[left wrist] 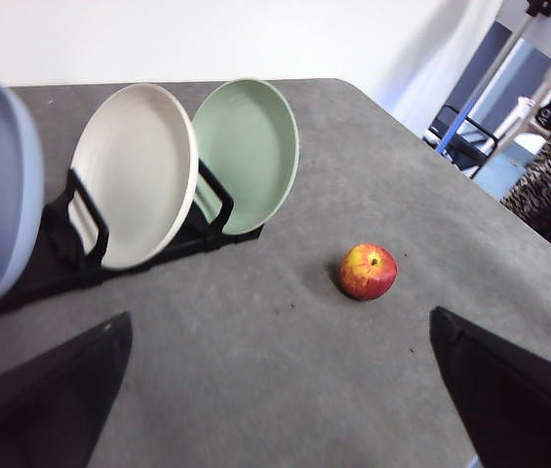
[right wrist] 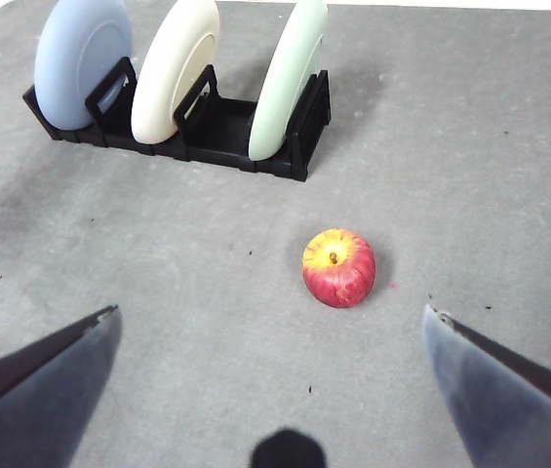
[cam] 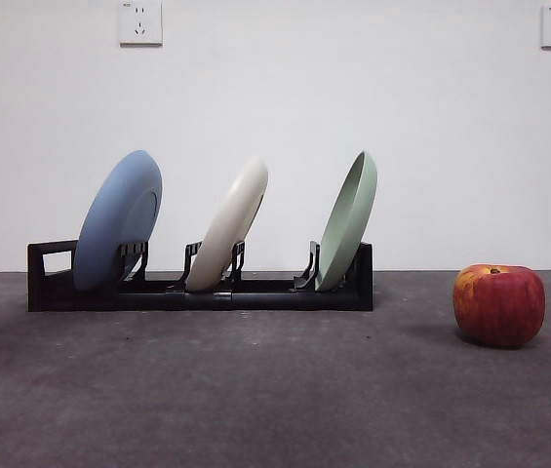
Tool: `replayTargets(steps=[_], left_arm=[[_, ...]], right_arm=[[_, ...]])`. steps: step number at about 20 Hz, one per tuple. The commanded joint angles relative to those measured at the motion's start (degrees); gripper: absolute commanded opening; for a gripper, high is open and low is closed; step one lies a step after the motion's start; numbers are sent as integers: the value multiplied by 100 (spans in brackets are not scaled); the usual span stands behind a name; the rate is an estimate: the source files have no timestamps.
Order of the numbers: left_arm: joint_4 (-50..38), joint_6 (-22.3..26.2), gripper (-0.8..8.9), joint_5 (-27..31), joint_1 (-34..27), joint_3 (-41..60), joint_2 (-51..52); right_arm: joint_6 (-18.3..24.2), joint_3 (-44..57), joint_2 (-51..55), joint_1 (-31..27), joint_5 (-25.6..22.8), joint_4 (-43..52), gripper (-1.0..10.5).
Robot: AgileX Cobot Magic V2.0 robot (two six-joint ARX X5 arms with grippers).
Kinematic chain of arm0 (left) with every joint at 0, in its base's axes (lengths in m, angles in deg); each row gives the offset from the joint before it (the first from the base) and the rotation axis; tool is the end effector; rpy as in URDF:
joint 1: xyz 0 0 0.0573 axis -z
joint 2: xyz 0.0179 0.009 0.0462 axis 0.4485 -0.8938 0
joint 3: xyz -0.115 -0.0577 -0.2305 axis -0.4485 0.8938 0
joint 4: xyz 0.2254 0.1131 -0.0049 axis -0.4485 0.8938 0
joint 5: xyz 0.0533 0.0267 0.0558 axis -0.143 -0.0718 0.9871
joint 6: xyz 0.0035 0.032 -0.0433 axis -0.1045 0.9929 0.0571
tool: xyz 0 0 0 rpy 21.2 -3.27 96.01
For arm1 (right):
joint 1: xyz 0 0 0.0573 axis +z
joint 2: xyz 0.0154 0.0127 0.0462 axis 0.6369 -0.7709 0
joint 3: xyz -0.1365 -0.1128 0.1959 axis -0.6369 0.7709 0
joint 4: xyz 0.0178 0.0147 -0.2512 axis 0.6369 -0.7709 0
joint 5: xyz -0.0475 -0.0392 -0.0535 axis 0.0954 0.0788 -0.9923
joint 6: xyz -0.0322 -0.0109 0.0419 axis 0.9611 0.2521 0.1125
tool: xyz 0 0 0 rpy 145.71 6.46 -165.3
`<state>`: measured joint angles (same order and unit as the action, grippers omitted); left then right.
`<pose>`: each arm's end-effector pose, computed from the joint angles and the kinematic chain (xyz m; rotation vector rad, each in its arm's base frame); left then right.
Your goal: Take the yellow plate from the plate rack,put the plate on the table,take the apple from the table,put the apple in the plate
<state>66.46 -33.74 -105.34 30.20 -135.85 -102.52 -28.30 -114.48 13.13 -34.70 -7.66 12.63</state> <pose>0.1183 -0.0245 0.3766 -0.1846 0.4324 -0.6702 0.0673 0.0142 0.3741 0.0103 0.5600 0.3865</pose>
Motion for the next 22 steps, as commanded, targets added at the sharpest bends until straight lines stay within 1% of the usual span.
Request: replayTargets(steps=[1,4,6,9,14,18,22], left_arm=[[-455,170,606,-24,210,-186,-522],[-920,205,606,4,619,-603,-1565],[-1043,369,599,138,876,-984,-2286],[-1161,575,598,708,1292,-1714,-3432],[-1185,719,598,1558,1700,-2948,-5136],[-1235,769,598,1954,1897,-3558,-6039],[-1589,767,597,2002,1978,-3630,-6526]], right_arm=[[15,-26,-74,4,17,7,630],[2,-26,-203,4,17,-39,631],[2,-26,-286,4,20,-114,631],[2,-26,-424,4,20,-179,630],[2,-26,-597,4,20,-354,630],[2,-26,-601,4,17,-374,630],[-2,-26,-601,4,17,-428,629]])
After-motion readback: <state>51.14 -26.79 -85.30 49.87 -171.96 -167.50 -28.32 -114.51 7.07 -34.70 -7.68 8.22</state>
